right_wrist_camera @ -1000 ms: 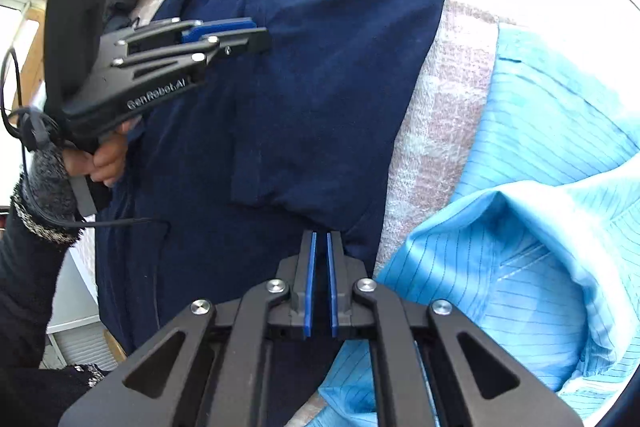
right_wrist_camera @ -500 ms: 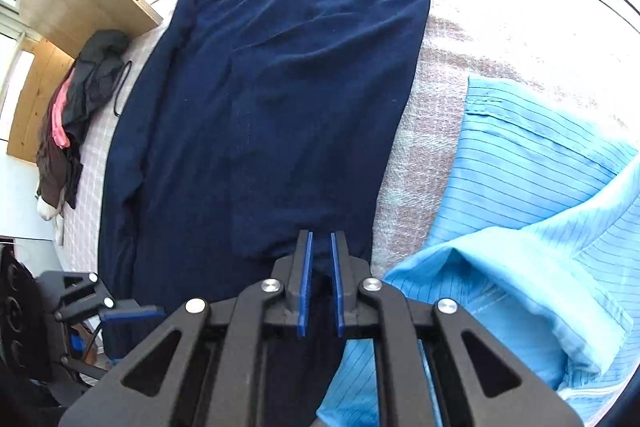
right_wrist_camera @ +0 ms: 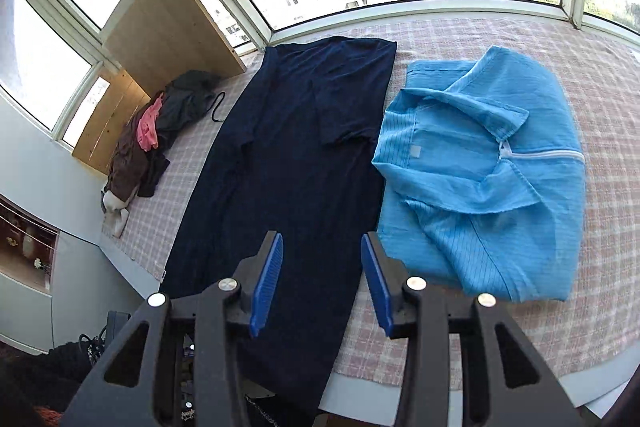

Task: Fold clothes

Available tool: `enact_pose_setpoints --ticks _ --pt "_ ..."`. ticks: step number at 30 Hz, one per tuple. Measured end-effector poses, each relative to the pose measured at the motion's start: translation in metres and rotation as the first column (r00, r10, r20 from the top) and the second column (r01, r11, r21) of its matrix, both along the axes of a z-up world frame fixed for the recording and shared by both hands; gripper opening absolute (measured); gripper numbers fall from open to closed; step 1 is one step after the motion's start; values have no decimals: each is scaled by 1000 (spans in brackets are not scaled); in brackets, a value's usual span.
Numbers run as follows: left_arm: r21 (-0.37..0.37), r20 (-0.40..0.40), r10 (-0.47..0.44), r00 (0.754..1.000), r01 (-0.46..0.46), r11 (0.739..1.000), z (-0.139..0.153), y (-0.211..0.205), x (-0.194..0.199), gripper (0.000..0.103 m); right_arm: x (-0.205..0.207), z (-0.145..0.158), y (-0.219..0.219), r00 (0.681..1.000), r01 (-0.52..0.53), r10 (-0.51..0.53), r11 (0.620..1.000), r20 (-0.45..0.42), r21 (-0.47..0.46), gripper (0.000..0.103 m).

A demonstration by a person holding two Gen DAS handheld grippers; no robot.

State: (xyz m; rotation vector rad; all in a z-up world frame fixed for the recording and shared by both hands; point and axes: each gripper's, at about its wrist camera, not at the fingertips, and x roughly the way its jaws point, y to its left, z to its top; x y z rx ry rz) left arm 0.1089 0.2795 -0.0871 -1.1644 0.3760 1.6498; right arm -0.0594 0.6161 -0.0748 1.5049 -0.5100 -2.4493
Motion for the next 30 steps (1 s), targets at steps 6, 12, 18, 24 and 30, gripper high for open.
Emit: enact_pose_setpoints --ticks 6,12,18,24,30 --pt "-30 -14 -25 1000 25 999 -30 -10 102 31 108 -95 -47 994 -33 29 999 106 36 41" --pt "-115 -68 108 992 -115 987 -44 -76 133 31 163 -155 -68 995 -1 -4 998 100 57 41" --pt "-192 -360 101 927 -180 965 -40 -105 113 31 167 -159 -74 997 -13 9 998 72 59 41" --pt "-297 -524 -98 846 -74 952 -52 -94 100 33 161 -164 -82 996 -44 37 996 84 80 41" --pt "-287 -471 -149 870 8 958 -54 -86 82 33 155 -167 -91 993 -68 61 995 100 74 41"
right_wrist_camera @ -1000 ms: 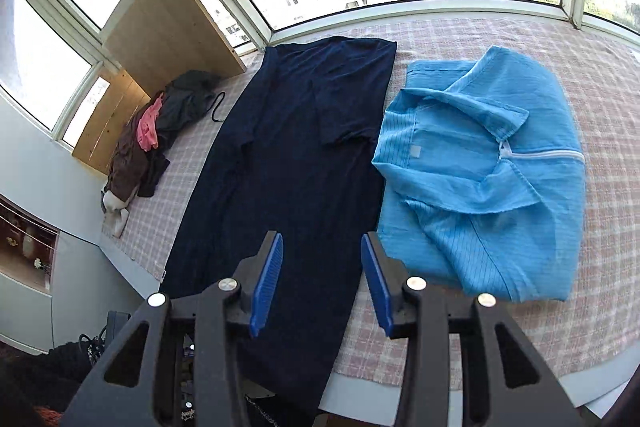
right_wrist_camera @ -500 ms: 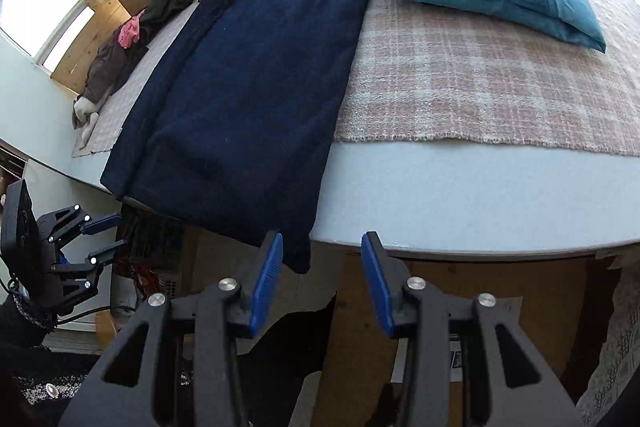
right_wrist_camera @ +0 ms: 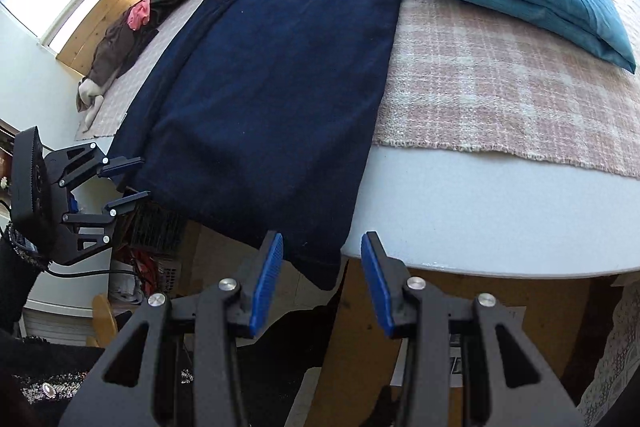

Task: Fold clothes

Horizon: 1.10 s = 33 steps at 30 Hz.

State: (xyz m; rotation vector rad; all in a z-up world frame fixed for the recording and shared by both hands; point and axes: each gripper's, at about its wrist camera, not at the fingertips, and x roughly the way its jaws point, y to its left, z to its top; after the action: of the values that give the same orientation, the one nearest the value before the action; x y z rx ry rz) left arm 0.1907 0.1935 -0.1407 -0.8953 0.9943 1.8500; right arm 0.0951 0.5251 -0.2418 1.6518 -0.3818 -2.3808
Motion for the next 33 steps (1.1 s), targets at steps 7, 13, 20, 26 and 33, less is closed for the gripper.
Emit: enact_pose_setpoints --ticks 7,13,20,26,33 --pt "-29 53 -100 994 101 994 -11 4 5 33 -5 -1 -12 1000 -16 15 1000 15 15 40" --pt "-20 98 -144 985 147 989 -9 5 -3 25 -8 0 -12 999 -24 26 999 46 -31 14" --pt "17 216 -144 966 144 990 8 -3 -20 2 -6 24 7 997 45 -39 996 68 -77 9" --pt "13 286 -150 947 152 988 11 -8 -15 13 2 21 22 989 75 -65 995 135 -72 15" --pt "210 132 -239 962 208 955 38 55 50 33 10 32 38 986 142 -133 987 104 -75 21"
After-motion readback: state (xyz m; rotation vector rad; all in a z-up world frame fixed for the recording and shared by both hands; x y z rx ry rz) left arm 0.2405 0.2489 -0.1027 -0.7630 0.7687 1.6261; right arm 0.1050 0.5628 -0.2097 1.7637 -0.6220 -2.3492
